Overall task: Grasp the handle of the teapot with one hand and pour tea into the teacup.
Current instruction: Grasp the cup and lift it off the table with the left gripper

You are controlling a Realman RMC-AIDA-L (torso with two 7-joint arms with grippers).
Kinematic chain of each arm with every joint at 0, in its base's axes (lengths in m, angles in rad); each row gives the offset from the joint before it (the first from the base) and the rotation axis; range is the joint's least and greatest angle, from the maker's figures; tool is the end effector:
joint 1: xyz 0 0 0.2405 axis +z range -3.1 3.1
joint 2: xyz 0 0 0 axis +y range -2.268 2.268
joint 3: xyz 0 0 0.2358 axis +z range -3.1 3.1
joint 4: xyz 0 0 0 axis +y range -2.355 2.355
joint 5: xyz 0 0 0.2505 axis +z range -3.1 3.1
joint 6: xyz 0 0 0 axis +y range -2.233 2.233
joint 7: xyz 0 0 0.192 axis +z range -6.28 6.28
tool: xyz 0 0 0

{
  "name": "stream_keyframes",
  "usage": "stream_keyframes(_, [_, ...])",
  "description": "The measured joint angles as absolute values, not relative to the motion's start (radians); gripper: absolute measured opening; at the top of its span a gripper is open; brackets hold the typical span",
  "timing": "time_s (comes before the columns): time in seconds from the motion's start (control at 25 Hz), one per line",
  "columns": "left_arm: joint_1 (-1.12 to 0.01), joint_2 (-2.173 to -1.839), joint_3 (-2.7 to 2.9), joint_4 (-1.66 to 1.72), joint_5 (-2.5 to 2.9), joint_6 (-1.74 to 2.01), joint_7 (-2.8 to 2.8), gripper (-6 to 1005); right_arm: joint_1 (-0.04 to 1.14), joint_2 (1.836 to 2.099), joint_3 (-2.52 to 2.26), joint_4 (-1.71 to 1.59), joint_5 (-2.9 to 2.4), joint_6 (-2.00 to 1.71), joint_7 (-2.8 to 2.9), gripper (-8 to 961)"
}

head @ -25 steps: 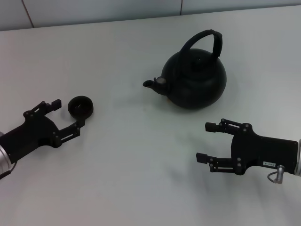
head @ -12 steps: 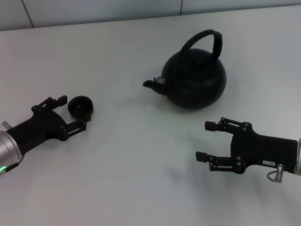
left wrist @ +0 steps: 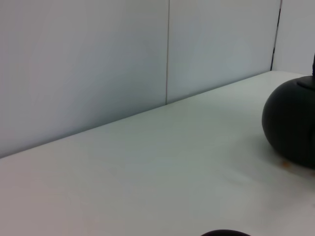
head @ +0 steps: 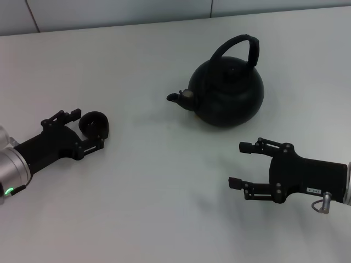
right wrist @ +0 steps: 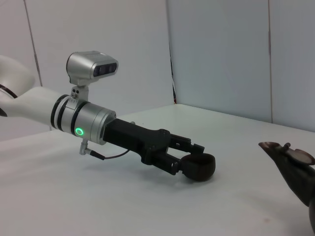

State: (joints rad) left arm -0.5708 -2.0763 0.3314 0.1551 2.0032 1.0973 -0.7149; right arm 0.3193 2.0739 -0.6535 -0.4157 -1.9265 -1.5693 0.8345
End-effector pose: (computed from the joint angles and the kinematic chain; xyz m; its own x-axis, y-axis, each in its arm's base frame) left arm -0.3239 0.3752 -0.1003 0.8465 0.2486 0.4707 0.4899 -0.7098 -0.5061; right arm 0.3214 0.2825 -0.0648 0.8180 -0.1791 -0.5466 -0.3806 -0.8811 -0.2808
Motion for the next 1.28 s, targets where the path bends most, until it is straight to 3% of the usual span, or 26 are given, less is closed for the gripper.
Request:
stream_keyframes(0.92, [-0.583,-2.077,0.333,0.132,2.003,1.084,-0.684,821,0.319,2.074,-0.653,-0.416,-1.926,-1.570,0.836,835])
stream_keyframes(1.04, [-0.583,-2.076,0.332,0.132,2.003,1.092,-0.684,685,0.319,2.074,-0.653,-0.416,-1.926,-1.571,0.837,836])
stream_keyframes(1.28, [-0.586,-2.073,0.336,0.132,2.004,1.129,-0.687,685,0.319,2.074,-0.653,-0.416,-1.925,-1.571,0.837,836])
